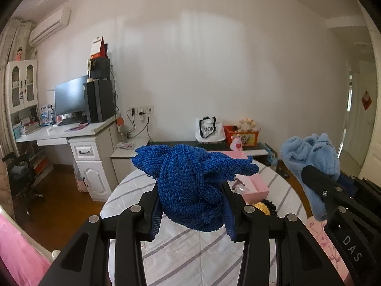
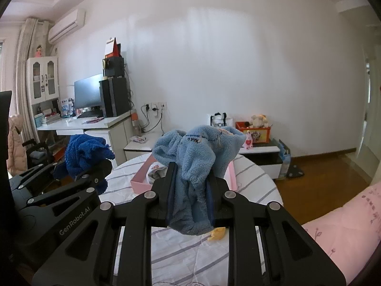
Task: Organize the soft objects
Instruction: 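Carry the blue knitted cloth and light blue cloth up over the pink box, then open both tools to drop the two cloths into the pink box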
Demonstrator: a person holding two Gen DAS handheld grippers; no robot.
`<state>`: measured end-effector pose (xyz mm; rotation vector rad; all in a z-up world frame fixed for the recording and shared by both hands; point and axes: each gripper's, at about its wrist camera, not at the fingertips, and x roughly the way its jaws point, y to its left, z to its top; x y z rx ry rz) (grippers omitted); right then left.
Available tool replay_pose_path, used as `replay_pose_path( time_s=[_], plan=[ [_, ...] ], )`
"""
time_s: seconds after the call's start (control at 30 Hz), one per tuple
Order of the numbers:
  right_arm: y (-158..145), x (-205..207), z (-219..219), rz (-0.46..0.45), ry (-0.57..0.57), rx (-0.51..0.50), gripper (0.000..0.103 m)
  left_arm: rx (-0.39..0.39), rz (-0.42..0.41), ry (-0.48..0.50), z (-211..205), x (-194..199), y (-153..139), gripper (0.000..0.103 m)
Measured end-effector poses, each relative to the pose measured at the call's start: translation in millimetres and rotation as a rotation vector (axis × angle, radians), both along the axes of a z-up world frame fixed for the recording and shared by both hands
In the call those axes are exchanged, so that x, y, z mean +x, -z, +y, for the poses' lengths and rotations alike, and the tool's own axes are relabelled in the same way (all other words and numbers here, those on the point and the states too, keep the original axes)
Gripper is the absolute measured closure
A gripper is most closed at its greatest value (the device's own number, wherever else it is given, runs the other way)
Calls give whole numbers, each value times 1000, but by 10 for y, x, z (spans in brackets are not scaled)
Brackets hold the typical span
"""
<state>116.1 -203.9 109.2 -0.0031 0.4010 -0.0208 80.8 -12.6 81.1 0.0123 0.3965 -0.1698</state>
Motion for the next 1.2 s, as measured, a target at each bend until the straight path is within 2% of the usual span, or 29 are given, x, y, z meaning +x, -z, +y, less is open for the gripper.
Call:
replay_pose_path(
  time_s=[0.2, 0.47, 0.8, 1.2],
  plan=[
    [78, 216, -14, 39, 5, 15, 83, 12, 36, 4, -90, 356, -25, 64],
    [215, 621, -104, 96, 4, 26, 83, 22, 95, 2, -239, 1067, -102, 64],
    [438, 1267, -291, 166, 25, 39, 83, 47, 170, 15, -537, 2227, -139, 64],
    [796, 2028, -466, 252, 38, 41, 82, 67, 258, 12, -777, 3753, -28, 62]
  ],
)
